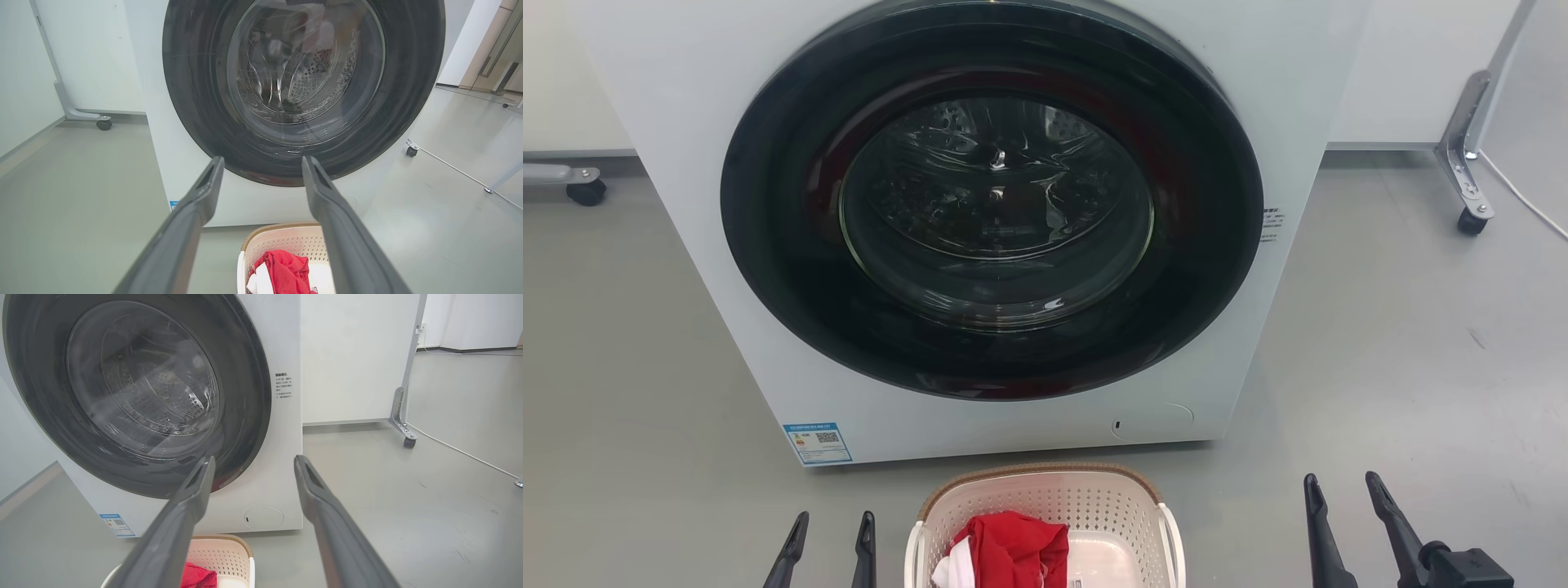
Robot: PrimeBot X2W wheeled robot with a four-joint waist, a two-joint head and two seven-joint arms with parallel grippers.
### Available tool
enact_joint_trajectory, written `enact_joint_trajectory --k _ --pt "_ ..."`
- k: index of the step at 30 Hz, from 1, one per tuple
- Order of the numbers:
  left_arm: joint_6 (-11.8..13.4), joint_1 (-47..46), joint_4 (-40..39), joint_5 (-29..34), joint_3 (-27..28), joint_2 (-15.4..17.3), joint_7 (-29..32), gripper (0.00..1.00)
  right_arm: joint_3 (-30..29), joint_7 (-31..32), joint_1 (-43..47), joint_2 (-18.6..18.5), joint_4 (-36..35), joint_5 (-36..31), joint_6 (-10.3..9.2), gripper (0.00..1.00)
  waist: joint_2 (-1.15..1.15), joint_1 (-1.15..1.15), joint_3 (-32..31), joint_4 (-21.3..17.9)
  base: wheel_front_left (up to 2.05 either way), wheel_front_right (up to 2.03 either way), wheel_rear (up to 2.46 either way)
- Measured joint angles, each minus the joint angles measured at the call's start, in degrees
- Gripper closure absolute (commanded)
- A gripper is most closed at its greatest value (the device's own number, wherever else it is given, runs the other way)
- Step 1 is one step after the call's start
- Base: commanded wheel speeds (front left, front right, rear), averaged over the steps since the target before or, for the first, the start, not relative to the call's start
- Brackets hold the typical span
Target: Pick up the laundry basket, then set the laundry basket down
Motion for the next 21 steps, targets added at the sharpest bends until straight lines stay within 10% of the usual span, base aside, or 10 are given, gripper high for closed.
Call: enact_joint_trajectory --k 20,21 --pt "0.0 2.07 -3.05 3.37 2.67 -2.59 3.78 0.0 -2.08 0.0 1.04 0.91 -1.33 -1.96 0.0 0.0 0.0 0.0 0.19 0.3 0.0 0.0 0.0" --pt "0.0 2.07 -3.19 3.56 2.8 -2.7 4.01 1.0 -2.09 0.0 1.04 0.98 -1.37 -2.0 0.0 1.0 0.0 0.0 0.21 0.32 0.0 0.0 0.0"
